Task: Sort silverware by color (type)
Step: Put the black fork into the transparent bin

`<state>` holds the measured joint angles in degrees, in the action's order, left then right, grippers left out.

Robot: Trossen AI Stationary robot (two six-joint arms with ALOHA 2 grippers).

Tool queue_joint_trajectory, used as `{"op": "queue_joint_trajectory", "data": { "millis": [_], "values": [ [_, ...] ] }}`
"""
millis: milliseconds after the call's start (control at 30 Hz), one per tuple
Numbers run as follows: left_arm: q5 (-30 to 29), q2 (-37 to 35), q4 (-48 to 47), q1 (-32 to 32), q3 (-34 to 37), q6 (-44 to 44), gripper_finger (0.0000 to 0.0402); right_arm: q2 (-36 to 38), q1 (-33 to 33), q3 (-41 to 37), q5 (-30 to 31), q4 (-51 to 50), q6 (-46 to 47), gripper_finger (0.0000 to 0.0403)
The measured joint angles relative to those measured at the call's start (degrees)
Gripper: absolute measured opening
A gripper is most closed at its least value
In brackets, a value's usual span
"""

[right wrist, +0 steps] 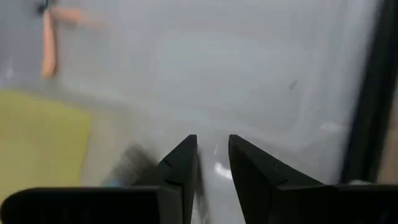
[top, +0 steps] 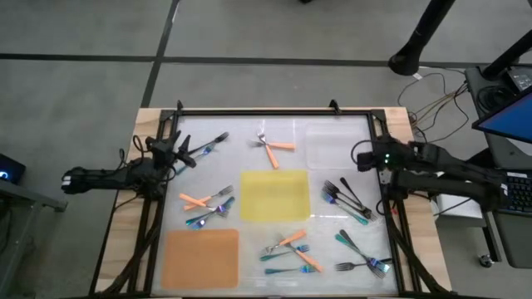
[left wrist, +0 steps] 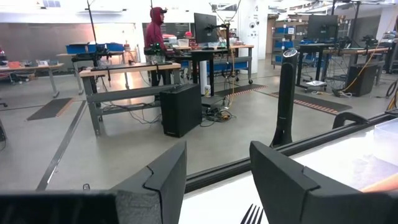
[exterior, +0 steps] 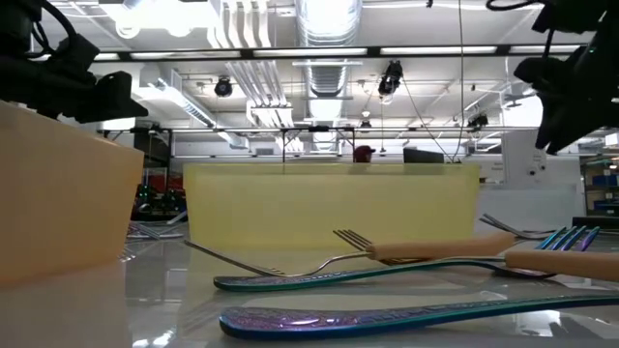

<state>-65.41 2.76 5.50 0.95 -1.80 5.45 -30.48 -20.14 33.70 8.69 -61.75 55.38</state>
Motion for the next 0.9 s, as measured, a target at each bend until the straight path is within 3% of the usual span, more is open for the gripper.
{"op": "queue_joint_trajectory", "data": {
  "millis": [267, 533, 900],
  "values": [
    [-0.01, 0.0, 0.02, -0.02, -0.01, 0.01, 0.0158, -4.31, 0.13, -1.34, -9.2, 2.78, -4.3, 0.0087],
    [-0.01, 0.0, 0.0, -0.02, 0.0, 0.01, 0.0158, -10.66, 0.13, -1.36, -16.2, 5.36, -8.75, 0.0132],
    [0.0, 0.0, 0.0, 0.0, -0.01, 0.01, 0.0158, -23.13, 0.13, -1.44, -17.69, 5.52, -11.38, 0.0142]
  ]
}}
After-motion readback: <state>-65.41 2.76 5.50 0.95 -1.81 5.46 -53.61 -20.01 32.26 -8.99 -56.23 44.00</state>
